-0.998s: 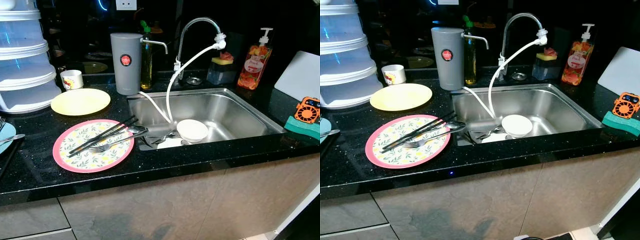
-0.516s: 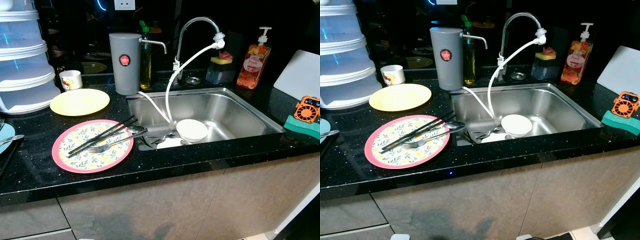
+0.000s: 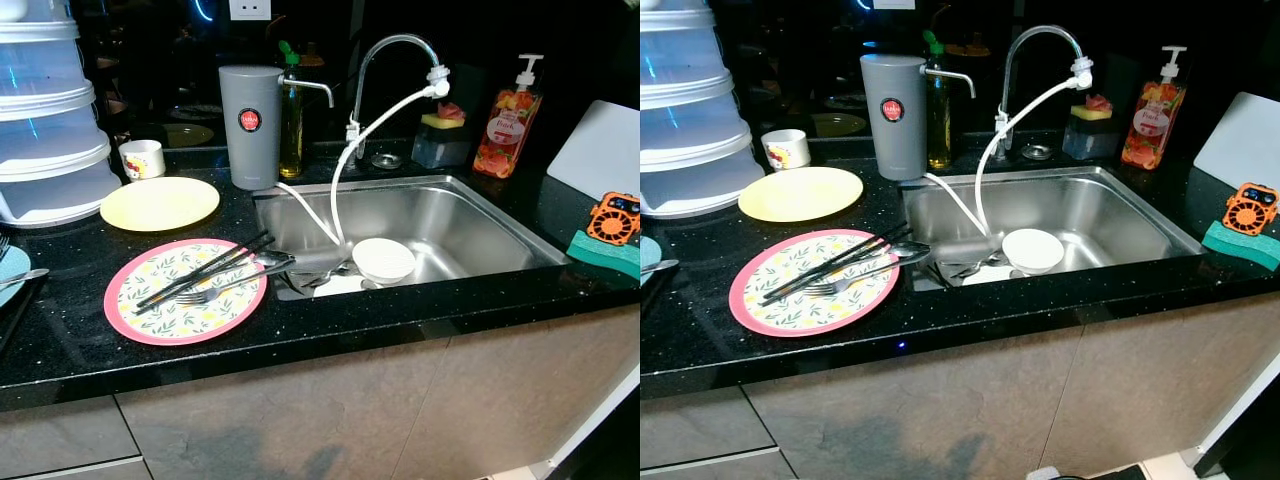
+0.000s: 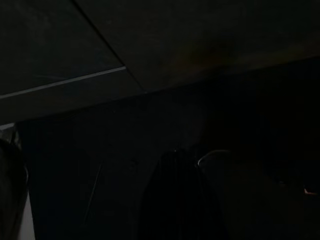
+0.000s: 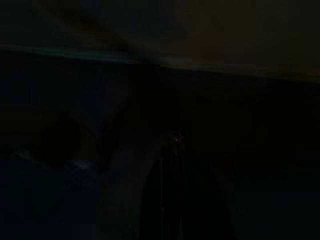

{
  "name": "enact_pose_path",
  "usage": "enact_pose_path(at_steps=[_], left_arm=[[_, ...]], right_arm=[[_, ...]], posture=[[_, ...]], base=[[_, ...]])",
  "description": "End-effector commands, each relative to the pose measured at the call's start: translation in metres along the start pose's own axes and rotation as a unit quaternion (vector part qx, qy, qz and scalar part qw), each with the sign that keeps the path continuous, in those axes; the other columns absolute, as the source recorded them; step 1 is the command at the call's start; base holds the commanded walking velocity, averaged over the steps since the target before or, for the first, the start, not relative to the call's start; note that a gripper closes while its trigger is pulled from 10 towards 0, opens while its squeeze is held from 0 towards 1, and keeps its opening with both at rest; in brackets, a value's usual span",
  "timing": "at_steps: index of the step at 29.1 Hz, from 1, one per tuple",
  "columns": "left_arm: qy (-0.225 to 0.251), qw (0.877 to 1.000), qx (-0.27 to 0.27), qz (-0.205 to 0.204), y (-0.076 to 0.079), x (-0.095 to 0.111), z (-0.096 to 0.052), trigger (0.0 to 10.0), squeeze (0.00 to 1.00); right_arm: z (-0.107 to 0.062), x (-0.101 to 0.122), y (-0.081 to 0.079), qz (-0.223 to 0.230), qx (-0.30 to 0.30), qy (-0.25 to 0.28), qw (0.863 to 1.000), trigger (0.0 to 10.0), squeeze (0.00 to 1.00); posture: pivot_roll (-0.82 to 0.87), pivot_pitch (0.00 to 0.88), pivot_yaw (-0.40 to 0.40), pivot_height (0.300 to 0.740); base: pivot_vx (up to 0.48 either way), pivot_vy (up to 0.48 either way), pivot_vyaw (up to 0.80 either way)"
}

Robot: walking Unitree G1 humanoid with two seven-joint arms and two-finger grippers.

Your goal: Kitchen organization

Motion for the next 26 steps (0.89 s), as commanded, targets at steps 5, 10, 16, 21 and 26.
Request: enact_pose_path(at_steps=[5,10,16,21,26], left_arm=[[-0.002,1.000,0.006,0.001,-0.006,-0.003,-0.002,10.0,0.00],[-0.011,1.000,0.017,-0.003,-0.018,-0.009,-0.005,10.0,0.00],[-0.008,1.000,0.014,-0.002,-0.017,0.001,-0.001,10.0,0.00],[-0.001,1.000,0.008,-0.002,-0.008,0.002,0.000,10.0,0.00],[0.000,1.000,0.006,-0.001,-0.005,0.000,-0.001,10.0,0.00]], right_arm=[[-0.004,0.033,-0.004,-0.046,0.119,0.109,0.986,10.0,0.00],[-0.023,0.057,-0.006,-0.034,0.270,0.176,0.946,10.0,0.00],[-0.056,0.087,-0.006,-0.044,0.418,0.208,0.884,10.0,0.00],[-0.076,0.123,-0.006,-0.030,0.466,0.266,0.843,10.0,0.00],[-0.102,0.196,-0.003,-0.025,0.462,0.401,0.790,10.0,0.00]], posture=[[0.05,0.000,-0.048,0.740],[0.04,0.000,-0.041,0.740],[0.04,0.000,-0.039,0.740],[0.04,0.000,-0.041,0.740],[0.04,0.000,-0.036,0.740]], base=[[0.000,0.000,0.00],[0.000,0.000,0.00],[0.000,0.000,0.00],[0.000,0.000,0.00],[0.000,0.000,0.00]])
Point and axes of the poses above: a point about 5 cm out from each wrist's last joint towards the gripper, its own z axis pointing out of the wrist towards the gripper, its own x axis along the axis of the wrist's last joint, y = z × x, the point moved 2 cm from there along z, pointing out of the wrist towards the gripper, and after that the axes turned 14 degrees about -z, right-handed, at the moved point
